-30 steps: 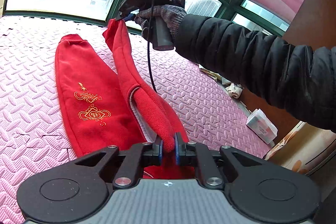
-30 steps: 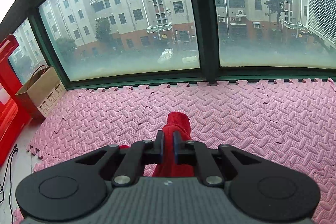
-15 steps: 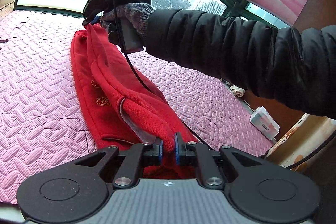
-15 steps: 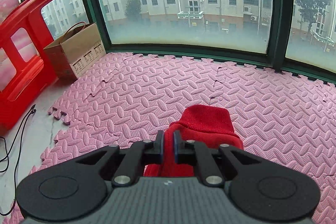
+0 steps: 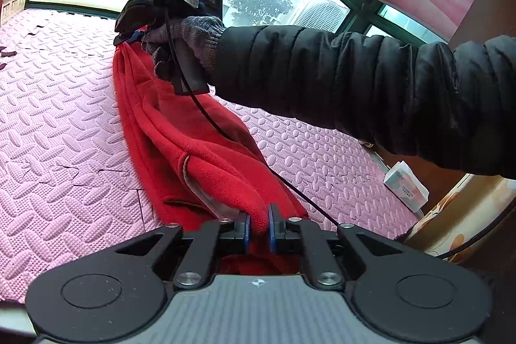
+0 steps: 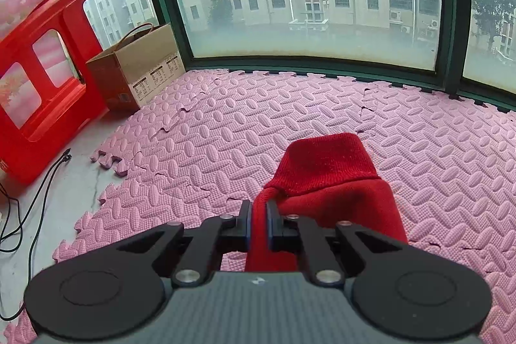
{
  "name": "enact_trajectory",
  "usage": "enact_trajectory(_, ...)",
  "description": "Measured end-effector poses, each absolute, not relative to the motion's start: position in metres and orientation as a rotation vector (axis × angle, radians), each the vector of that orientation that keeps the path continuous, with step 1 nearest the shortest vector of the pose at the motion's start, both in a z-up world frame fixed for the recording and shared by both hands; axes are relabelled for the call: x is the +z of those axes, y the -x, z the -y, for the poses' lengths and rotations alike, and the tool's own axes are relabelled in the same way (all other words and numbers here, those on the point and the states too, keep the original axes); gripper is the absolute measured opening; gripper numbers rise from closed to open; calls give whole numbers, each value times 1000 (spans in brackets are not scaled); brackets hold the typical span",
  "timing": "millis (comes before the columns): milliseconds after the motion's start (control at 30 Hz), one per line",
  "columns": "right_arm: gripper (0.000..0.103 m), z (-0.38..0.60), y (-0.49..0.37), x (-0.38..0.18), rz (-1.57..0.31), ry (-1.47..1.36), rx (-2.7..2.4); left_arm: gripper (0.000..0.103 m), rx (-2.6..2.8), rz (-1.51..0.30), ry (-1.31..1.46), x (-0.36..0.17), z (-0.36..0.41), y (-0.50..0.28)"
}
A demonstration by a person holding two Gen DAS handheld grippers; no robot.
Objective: Fold clothes
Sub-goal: 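Carry the leg cuff with the right gripper over onto the other leg while the left gripper holds the waistband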
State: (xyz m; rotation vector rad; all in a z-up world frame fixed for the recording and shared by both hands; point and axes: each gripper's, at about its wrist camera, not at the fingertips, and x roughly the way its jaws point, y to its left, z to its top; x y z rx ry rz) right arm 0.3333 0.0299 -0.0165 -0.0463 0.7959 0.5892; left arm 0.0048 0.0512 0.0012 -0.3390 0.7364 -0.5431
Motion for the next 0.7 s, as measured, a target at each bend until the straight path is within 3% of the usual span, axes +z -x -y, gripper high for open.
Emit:
enact_trajectory(167,10,-26,-336,-21,-814,60,601,12,-540,-744,333,1,-53,-6)
enact_trajectory(267,20,-16,-332,-11,-811,51,640,12,-539,-752,333,2,-54,-6)
enact_trajectory(567,24,47,-324,29,-809,34,681,16,-532,-759,307,8,-59,-4)
enact_trajectory(700,34,85,-302,37,-811,83,695,18,-532,-765,291,13,-63,-2)
